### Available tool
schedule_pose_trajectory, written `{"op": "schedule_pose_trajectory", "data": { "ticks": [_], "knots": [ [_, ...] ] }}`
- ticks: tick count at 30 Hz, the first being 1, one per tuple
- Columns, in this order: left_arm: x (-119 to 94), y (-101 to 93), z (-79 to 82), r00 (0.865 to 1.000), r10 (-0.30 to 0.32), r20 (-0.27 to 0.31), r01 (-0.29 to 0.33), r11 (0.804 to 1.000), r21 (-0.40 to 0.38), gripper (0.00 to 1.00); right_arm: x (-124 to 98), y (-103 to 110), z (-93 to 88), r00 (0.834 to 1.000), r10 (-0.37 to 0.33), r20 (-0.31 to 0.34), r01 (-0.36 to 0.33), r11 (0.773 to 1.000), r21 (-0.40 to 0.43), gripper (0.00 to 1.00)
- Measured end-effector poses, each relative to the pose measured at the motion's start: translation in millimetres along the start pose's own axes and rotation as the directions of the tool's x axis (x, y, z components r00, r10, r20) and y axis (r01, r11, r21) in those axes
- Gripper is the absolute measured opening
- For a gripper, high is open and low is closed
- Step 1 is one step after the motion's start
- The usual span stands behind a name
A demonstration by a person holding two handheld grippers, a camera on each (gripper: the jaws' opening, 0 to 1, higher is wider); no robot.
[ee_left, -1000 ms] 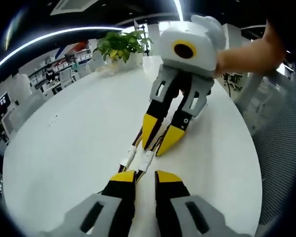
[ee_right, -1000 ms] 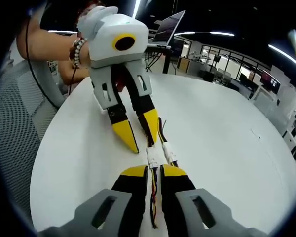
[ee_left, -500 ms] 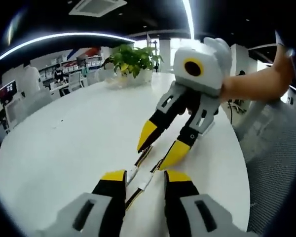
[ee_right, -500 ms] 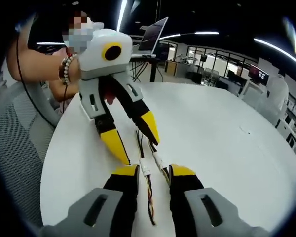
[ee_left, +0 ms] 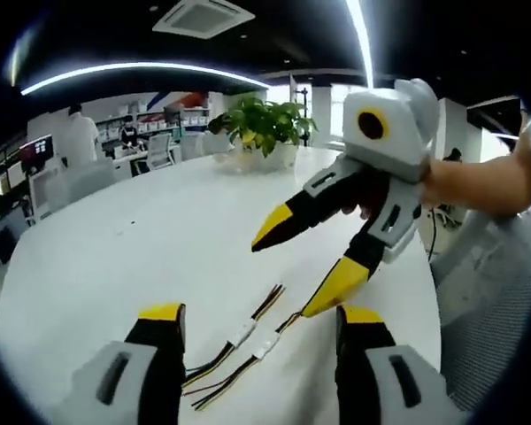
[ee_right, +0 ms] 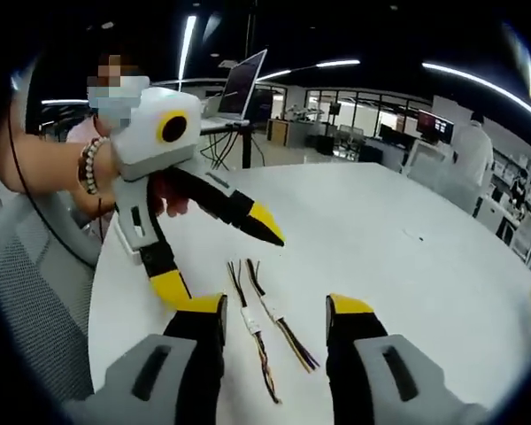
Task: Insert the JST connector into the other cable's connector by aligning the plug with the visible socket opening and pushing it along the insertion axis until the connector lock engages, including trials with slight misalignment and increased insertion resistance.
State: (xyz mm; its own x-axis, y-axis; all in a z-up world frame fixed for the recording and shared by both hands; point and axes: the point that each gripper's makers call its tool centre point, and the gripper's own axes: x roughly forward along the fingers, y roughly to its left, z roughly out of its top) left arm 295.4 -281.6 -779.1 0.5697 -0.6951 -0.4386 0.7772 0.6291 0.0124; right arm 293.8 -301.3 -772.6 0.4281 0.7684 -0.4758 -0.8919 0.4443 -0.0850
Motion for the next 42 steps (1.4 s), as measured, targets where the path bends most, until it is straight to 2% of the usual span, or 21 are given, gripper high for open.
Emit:
{"op": "schedule_pose_trajectory", "data": {
  "ticks": [2,4,6,9,12,17,19,24,27,33,38,42],
  "knots": [
    [-6,5.3,10.9,0.999,0.038,0.032,-0.037,0.999,-0.025,0.77,-4,-5,4.6,1.0,-0.024,0.009,0.024,1.0,0.018,0.49],
    [-11,11.0,22.0,0.995,0.069,0.07,-0.066,0.997,-0.046,0.87,-9,-14,12.3,0.996,-0.079,0.044,0.077,0.995,0.057,0.51],
    [-15,15.8,28.3,0.99,0.098,0.101,-0.09,0.993,-0.081,0.92,-15,-17,18.7,0.993,-0.098,0.071,0.091,0.991,0.096,0.51],
    [-21,15.6,35.3,0.986,0.099,0.136,-0.078,0.986,-0.15,0.93,-28,-24,23.7,0.985,-0.142,0.096,0.128,0.981,0.143,0.54],
    [-26,15.8,39.8,0.983,0.104,0.154,-0.077,0.982,-0.175,0.93,-38,-29,22.9,0.978,-0.181,0.103,0.16,0.969,0.185,0.6],
    [-40,15.7,54.0,0.972,0.136,0.193,-0.1,0.977,-0.187,0.99,-55,-38,25.7,0.964,-0.237,0.124,0.203,0.949,0.24,0.63],
    [-49,15.4,61.2,0.964,0.149,0.219,-0.109,0.976,-0.188,0.99,-64,-40,28.2,0.957,-0.258,0.134,0.218,0.941,0.258,0.62],
    [-76,15.8,71.9,0.95,0.192,0.245,-0.145,0.97,-0.196,0.99,-89,-47,32.0,0.933,-0.324,0.154,0.269,0.916,0.298,0.64],
    [-90,14.1,70.0,0.948,0.214,0.236,-0.17,0.966,-0.195,0.99,-103,-47,33.1,0.925,-0.344,0.163,0.283,0.907,0.312,0.64],
    [-121,12.4,63.9,0.934,0.273,0.231,-0.234,0.955,-0.181,0.99,-130,-40,31.8,0.91,-0.374,0.178,0.306,0.897,0.319,0.63],
    [-145,5.2,53.5,0.928,0.303,0.218,-0.268,0.947,-0.175,0.99,-154,-31,19.2,0.904,-0.392,0.172,0.32,0.886,0.337,0.63],
    [-159,-5.4,39.9,0.931,0.307,0.2,-0.274,0.946,-0.175,0.99,-169,-28,7.4,0.896,-0.416,0.154,0.349,0.876,0.331,0.63]
  ]
}}
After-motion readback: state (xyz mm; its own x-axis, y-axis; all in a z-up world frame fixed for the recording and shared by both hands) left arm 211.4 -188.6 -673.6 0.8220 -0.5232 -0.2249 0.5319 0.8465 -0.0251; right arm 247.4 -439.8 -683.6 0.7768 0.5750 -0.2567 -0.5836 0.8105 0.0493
